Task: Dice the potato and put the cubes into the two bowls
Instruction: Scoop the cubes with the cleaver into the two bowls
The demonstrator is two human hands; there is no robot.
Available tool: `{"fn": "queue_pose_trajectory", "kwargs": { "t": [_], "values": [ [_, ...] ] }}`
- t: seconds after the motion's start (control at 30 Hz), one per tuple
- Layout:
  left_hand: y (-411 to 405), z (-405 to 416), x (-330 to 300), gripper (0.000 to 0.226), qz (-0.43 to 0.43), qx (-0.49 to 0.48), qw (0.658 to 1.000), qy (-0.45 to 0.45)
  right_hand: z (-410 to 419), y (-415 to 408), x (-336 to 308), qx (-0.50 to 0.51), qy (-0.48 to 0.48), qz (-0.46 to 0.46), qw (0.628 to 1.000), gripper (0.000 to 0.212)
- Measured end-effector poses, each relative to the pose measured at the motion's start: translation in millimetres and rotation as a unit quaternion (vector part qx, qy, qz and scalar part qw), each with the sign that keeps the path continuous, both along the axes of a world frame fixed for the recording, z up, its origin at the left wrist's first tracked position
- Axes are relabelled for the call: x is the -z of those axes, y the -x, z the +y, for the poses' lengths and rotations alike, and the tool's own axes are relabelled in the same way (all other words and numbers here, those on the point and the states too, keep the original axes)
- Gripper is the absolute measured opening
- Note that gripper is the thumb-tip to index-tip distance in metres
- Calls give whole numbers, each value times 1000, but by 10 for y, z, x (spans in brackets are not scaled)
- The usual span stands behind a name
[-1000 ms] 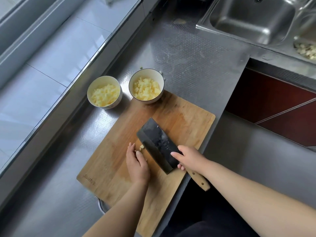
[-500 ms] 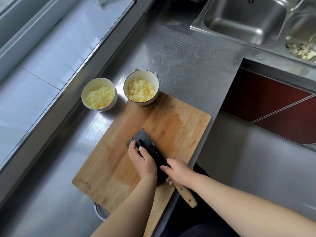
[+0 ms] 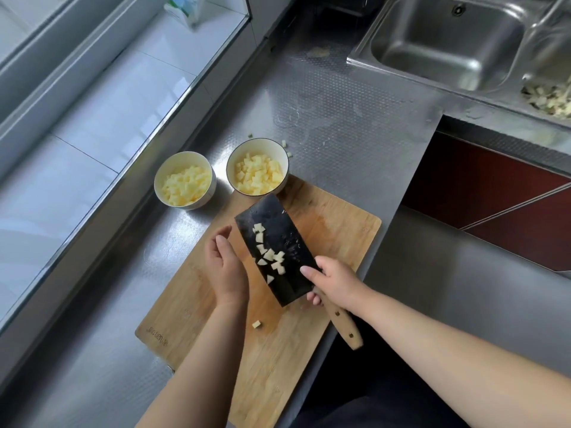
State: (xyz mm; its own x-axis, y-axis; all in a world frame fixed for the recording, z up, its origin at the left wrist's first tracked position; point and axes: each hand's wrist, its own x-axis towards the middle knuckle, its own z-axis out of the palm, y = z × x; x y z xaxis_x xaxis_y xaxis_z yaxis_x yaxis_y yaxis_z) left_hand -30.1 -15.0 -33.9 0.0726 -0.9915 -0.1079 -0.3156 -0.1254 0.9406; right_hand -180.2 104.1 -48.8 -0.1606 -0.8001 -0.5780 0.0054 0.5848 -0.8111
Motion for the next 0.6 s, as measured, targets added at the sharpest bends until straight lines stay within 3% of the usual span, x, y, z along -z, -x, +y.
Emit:
{"fn": "queue_pose_trajectory", "kwargs": {
  "t": [0.13, 0.23, 0.3, 0.37, 0.47, 0.53, 0.6],
  "values": [
    [-301, -17, 201, 23, -48, 42, 994, -91, 41, 98, 69, -3, -13, 17, 1000, 29],
    [-461, -63, 270, 14, -203, 177, 952, -143, 105, 121, 113, -1, -22, 19, 1000, 29],
    [-503, -32, 259, 19, -347, 324, 873, -116, 124, 134, 139, 4, -24, 9, 1000, 27],
    [-495, 26, 228, 32, -435, 443, 779, -90, 129, 144, 152, 8, -26, 10, 1000, 26],
    [-463, 62, 209, 53, -493, 541, 673, -111, 117, 169, 136, 16, -24, 15, 999, 25],
    [-438, 79, 182, 51, -523, 581, 610, -126, 105, 188, 114, 17, -23, 16, 999, 26],
    [-405, 119, 157, 43, -542, 605, 571, -123, 96, 198, 104, 20, -25, 21, 999, 26]
  ]
}}
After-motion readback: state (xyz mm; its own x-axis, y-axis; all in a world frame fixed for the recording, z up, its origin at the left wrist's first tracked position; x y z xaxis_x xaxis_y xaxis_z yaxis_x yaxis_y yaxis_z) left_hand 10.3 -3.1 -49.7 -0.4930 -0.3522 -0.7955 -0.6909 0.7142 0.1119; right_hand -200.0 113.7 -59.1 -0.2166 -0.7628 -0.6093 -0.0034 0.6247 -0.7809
